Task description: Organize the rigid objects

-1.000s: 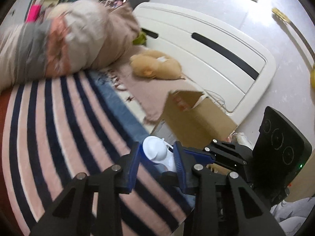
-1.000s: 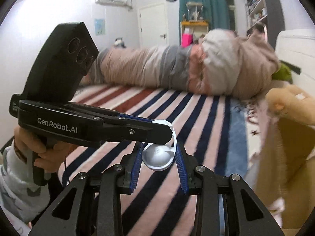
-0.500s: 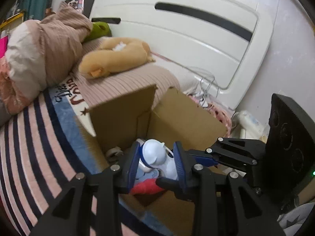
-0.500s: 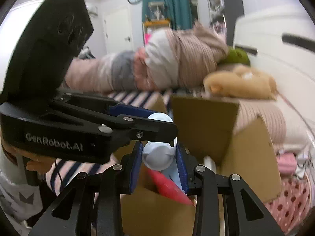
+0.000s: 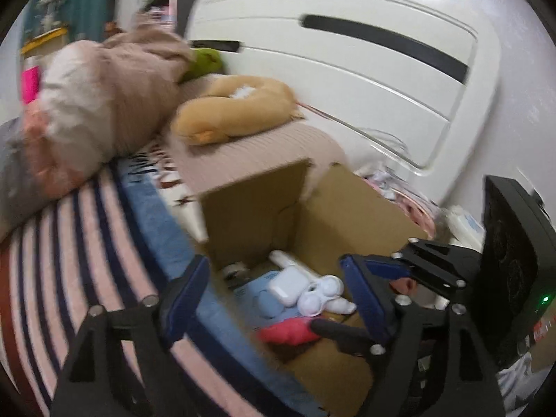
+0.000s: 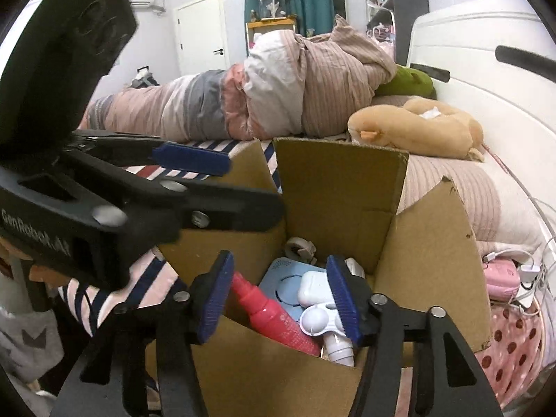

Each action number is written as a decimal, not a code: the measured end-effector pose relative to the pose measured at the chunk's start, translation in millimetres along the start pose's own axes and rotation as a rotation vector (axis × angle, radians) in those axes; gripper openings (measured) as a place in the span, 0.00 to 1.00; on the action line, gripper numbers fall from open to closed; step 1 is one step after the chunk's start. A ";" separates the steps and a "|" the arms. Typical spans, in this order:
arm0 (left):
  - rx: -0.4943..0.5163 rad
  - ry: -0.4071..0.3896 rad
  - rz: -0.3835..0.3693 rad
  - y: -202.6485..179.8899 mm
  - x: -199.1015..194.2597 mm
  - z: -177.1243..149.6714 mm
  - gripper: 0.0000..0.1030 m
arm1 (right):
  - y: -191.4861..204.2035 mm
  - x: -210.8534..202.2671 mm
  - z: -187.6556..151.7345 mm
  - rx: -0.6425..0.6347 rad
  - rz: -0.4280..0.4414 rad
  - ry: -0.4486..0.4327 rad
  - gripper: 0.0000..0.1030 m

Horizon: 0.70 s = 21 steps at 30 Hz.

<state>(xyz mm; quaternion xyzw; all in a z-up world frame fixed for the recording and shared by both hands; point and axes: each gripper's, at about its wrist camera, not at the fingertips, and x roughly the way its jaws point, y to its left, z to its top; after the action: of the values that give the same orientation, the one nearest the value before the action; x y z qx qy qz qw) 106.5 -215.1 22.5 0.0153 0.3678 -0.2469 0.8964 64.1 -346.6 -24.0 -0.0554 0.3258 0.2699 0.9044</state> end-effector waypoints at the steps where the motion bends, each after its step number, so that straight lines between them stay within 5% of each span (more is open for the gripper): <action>1: -0.015 -0.016 0.031 2.8 -6.7 -2.4 0.79 | 2.4 -3.7 1.3 -0.014 0.016 -0.013 0.61; 8: -0.102 -0.157 0.272 27.3 -65.7 -29.1 0.90 | 9.9 -28.6 15.0 -0.039 0.066 -0.153 0.98; 13: -0.175 -0.218 0.407 49.9 -92.6 -52.3 0.91 | 11.3 -38.4 21.3 -0.029 0.098 -0.232 0.99; 21: -0.241 -0.238 0.462 72.9 -105.2 -74.9 0.91 | 18.2 -32.7 23.1 -0.024 0.113 -0.245 0.99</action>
<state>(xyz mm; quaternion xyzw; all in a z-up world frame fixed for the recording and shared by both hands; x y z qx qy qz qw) 26.8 -90.0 26.8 -0.0368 0.2735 0.0095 0.9611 46.4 -339.6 15.7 -0.0143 0.2124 0.3290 0.9200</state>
